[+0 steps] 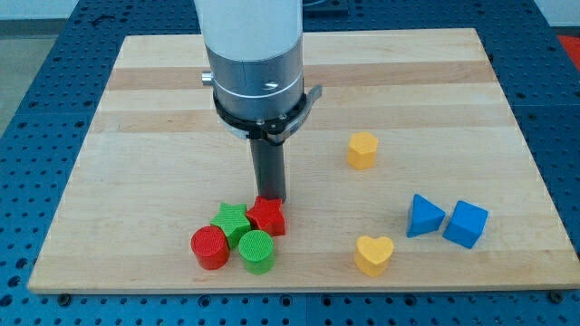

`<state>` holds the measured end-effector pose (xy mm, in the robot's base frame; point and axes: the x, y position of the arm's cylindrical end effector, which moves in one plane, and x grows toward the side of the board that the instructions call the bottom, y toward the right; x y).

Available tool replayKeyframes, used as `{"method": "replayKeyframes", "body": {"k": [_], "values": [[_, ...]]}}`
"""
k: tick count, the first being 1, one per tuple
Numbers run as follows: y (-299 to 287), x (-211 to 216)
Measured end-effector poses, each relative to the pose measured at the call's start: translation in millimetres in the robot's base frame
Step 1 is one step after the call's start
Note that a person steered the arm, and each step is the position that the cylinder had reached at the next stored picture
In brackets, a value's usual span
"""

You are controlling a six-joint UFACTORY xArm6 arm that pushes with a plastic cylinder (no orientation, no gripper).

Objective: Nudge the yellow hexagon a bit up

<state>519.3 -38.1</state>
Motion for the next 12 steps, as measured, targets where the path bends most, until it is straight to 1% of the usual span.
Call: {"method": "replayKeyframes", "body": {"k": [1,3,4,6,8,10,12], "values": [[0.0,-8.3],[3.3,-64.4],[24.8,-63.7],[52.7,-39.1],[127.7,-39.1],[135.5,-39.1],[174.4,-41.4]]}}
